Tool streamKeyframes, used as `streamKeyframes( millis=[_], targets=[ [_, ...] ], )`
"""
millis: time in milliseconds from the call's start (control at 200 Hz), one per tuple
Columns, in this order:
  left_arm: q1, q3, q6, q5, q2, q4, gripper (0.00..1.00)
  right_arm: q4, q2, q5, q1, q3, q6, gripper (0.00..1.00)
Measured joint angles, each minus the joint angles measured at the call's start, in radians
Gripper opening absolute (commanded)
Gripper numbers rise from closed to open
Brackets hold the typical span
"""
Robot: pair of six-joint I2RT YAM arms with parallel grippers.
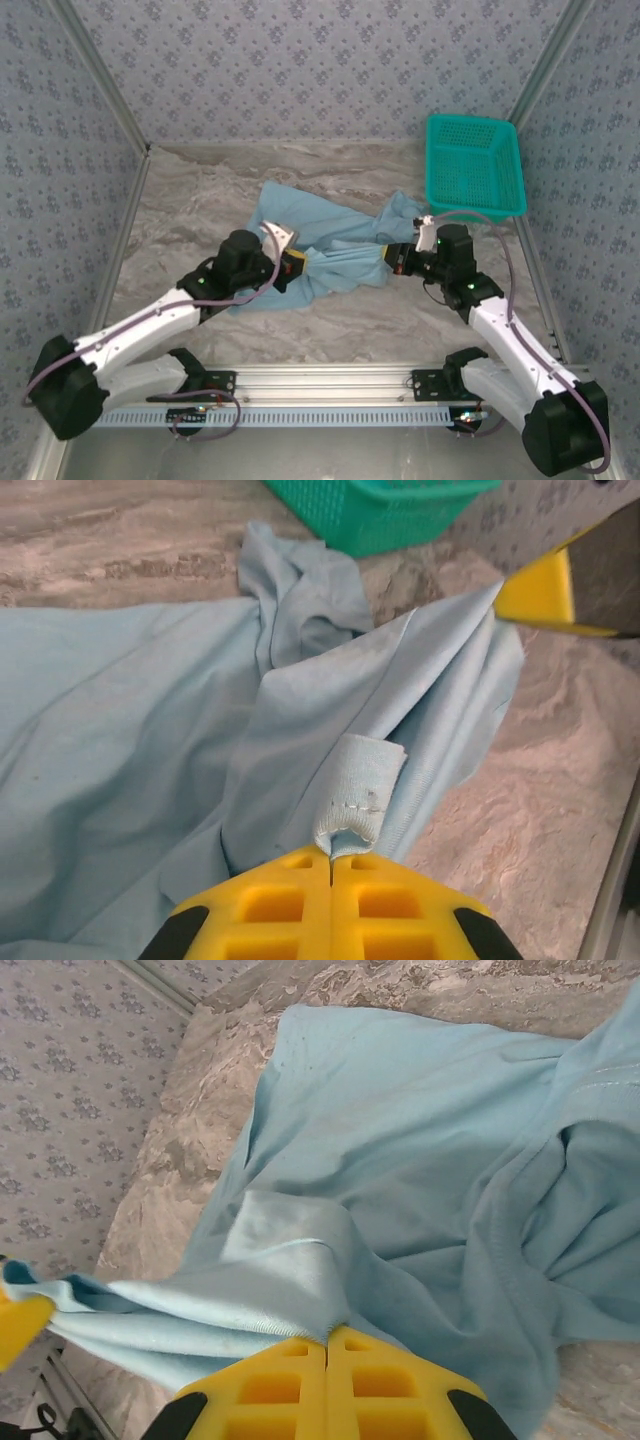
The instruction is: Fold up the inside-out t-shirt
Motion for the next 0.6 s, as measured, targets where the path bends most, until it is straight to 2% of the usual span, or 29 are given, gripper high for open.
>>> streamKeyframes(
  millis=[170,250,340,465,580,600],
  targets=[
    [0.006,-0.100,-0.002,0.046,-0.056,0.083,0.00,-0.003,0.025,0.039,0.045,-0.002,-0.024,0.00],
    [0.006,-0.136,0.008,0.068,-0.060,0.116,0.00,-0.038,0.063,0.096,0.079,0.003,-0.024,0.16],
    [0.006,-0.156,0.024,0.105,-0.059,0.133,0.00,-0.166,0.130,0.209,0.125,0.047,-0.030,0.31],
    [0.006,-0.158,0.048,0.159,-0.048,0.157,0.00,-0.296,0.167,0.370,0.219,0.127,-0.086,0.41],
    [0.006,-0.158,0.067,0.187,-0.040,0.167,0.00,-0.300,0.142,0.414,0.327,0.161,-0.158,0.49],
    [0.006,-0.158,0.071,0.190,-0.040,0.167,0.00,-0.298,0.137,0.417,0.343,0.163,-0.175,0.55]
  ],
)
